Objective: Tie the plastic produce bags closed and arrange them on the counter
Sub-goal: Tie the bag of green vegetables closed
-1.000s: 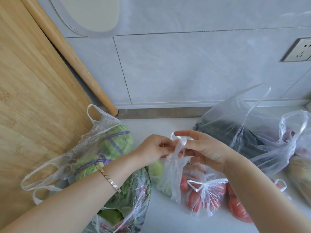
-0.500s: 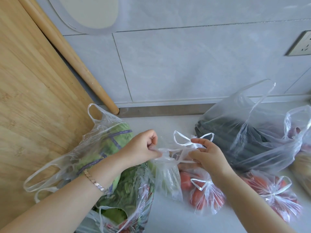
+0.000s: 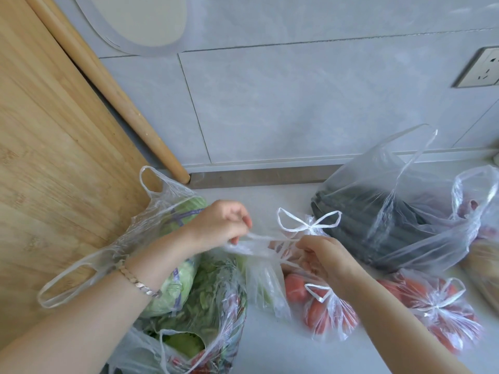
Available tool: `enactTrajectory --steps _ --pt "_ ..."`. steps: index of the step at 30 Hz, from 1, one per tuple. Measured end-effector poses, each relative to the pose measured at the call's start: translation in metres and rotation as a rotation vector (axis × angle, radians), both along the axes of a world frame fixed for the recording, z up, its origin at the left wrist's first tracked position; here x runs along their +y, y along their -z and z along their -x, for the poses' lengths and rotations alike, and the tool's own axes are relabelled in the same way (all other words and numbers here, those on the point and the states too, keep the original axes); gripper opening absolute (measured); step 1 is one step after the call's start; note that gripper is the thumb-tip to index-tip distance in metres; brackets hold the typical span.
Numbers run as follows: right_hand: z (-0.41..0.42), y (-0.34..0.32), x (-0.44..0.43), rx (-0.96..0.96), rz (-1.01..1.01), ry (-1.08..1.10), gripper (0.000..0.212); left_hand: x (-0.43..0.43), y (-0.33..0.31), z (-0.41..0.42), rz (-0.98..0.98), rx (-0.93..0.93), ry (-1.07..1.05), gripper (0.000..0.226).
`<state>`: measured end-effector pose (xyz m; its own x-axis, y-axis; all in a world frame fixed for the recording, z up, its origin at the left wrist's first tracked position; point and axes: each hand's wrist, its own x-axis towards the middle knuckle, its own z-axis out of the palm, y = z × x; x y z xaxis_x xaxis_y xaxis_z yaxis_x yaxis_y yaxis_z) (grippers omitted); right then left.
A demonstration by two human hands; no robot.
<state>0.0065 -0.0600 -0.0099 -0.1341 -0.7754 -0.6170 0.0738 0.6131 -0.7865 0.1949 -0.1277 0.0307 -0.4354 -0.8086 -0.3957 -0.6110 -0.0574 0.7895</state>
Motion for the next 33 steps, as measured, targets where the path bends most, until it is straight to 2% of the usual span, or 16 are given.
enactTrajectory --steps 2,3,4,5,8,9,11,13,17,19,21,22,25,27,31,33 --pt "-0.001 0.002 -0.002 -0.103 -0.031 0.029 0.053 0.002 -0.002 -0.002 0.088 -0.310 0.238 0.014" --pt "-0.004 0.001 -0.003 -0.122 -0.025 0.038 0.043 0.003 -0.003 0.002 0.167 -0.415 0.312 0.022" --pt "-0.007 -0.002 -0.007 -0.144 -0.007 0.071 0.035 0.004 -0.004 0.006 0.225 -0.425 0.347 0.028" --pt "-0.010 -0.003 -0.011 -0.173 0.012 0.114 0.032 0.004 -0.007 0.010 0.201 -0.325 0.342 0.033" --pt "-0.014 -0.012 -0.024 -0.286 0.042 0.209 0.033 -0.002 -0.016 0.017 -0.182 0.360 0.068 0.033" --pt "-0.016 -0.015 -0.028 -0.302 0.047 0.191 0.032 -0.007 -0.017 0.016 -0.302 0.527 -0.021 0.033" --pt "-0.018 -0.017 -0.031 -0.259 0.052 0.147 0.034 -0.015 -0.013 0.013 -0.423 0.626 -0.126 0.033" --pt "-0.015 -0.016 -0.034 -0.189 0.025 0.112 0.038 -0.022 -0.006 0.004 -0.378 0.483 -0.139 0.033" --pt "-0.013 -0.005 -0.035 -0.054 -0.080 -0.061 0.034 -0.026 0.001 -0.015 -0.130 -0.027 0.102 0.032" --pt "-0.014 0.000 -0.038 -0.041 -0.072 -0.041 0.038 -0.027 0.003 -0.017 -0.067 -0.051 0.087 0.039" --pt "-0.014 0.005 -0.042 -0.131 -0.049 0.100 0.044 -0.030 0.008 -0.015 -0.100 0.075 -0.028 0.055" --pt "-0.013 0.008 -0.043 -0.193 -0.041 0.167 0.044 -0.032 0.013 -0.014 -0.167 0.192 -0.156 0.059" --pt "-0.010 0.030 -0.035 -0.394 -0.078 0.361 0.035 -0.039 0.041 -0.021 -0.473 0.574 -0.713 0.052" --pt "-0.010 0.052 -0.020 -0.468 -0.167 0.472 0.030 -0.036 0.067 -0.028 -0.629 0.681 -0.999 0.046" --pt "-0.011 0.076 -0.002 -0.438 -0.203 0.634 0.032 -0.031 0.109 -0.021 -0.763 0.782 -1.190 0.041" --pt "-0.005 0.072 -0.002 -0.196 -0.058 0.583 0.030 -0.034 0.106 -0.009 -0.617 0.698 -1.062 0.027"
